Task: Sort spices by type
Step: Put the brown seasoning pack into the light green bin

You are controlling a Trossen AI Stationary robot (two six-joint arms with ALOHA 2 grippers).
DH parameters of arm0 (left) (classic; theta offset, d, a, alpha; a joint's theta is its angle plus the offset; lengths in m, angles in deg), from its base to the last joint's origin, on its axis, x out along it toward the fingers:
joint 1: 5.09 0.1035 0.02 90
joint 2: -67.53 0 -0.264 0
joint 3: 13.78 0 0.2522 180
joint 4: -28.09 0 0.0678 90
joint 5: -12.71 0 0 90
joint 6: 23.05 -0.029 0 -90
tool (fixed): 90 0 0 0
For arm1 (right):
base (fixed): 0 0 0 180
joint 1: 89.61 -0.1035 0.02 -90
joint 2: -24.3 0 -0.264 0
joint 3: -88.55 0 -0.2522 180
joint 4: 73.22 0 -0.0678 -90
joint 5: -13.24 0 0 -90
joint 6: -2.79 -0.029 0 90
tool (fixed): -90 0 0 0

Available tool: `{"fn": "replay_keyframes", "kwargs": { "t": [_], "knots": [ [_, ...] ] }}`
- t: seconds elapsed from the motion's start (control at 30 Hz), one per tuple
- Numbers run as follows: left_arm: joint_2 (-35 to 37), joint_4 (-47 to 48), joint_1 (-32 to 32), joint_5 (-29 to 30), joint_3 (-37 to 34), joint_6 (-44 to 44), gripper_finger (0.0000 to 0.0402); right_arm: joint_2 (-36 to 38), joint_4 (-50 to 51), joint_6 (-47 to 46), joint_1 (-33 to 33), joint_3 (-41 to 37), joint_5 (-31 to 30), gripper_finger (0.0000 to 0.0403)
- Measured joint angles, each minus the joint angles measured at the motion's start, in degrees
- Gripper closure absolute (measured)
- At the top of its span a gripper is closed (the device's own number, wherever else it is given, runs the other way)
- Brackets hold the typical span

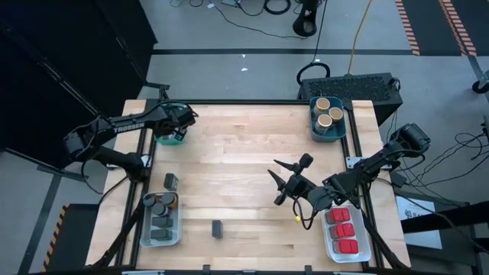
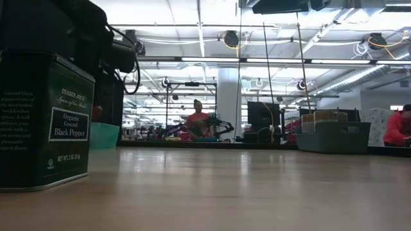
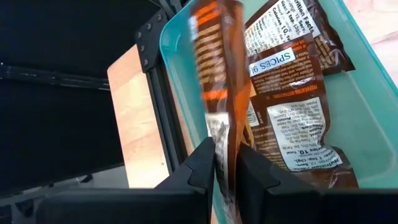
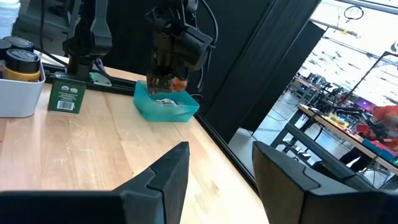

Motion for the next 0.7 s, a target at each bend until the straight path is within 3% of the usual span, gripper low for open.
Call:
{"fn": "replay_keyframes", "kwargs": {
  "t": [0.6, 0.7],
  "knots": [
    [0.02, -4.73, -0.05, -1.55, 0.0, -3.16, 0.0352, 0.0, 0.29, 0.2, 0.0, 0.0, 0.0, 0.0243],
    [0.02, -6.22, -0.05, -5.58, 0.01, -5.01, 0.0352, 0.0, 0.74, 0.18, 0.0, 0.0, 0.0, 0.0243]
  ]
}}
